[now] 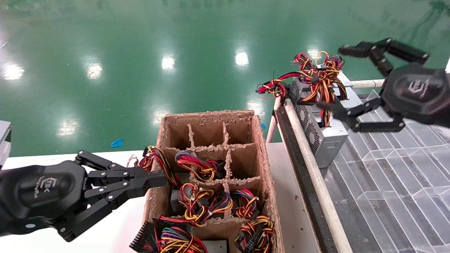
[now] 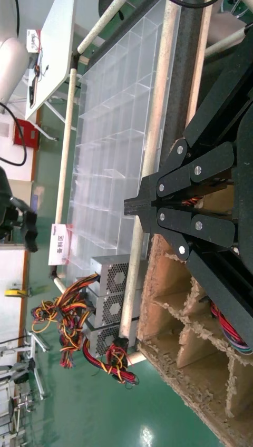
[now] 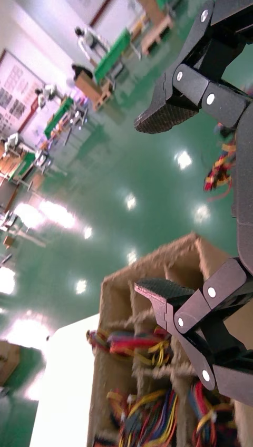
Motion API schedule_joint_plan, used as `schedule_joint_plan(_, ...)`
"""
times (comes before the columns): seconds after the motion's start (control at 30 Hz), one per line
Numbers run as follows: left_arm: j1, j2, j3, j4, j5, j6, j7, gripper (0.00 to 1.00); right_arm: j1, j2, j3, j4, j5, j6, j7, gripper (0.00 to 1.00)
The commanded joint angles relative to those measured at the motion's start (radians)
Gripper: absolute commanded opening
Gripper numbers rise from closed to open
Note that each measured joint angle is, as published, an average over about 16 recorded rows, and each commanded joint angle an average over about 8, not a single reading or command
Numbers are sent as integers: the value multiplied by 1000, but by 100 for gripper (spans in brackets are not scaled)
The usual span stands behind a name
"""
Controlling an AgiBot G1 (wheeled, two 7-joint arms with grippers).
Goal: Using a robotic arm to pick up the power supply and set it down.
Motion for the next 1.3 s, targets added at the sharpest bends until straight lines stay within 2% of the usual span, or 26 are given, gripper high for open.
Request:
schedule_joint_plan(0.03, 0, 0, 0, 0, 0, 0, 0, 50, -15, -1, 2, 18, 8, -4, 20, 100)
schedule_joint_plan(0.17, 0, 0, 0, 0, 0, 0, 0, 99, -45, -2, 7, 54, 25, -11, 61, 100)
schedule_joint_plan(1.3, 0, 0, 0, 0, 0, 0, 0, 100, -301, -10, 43, 357, 167, -72, 405, 100)
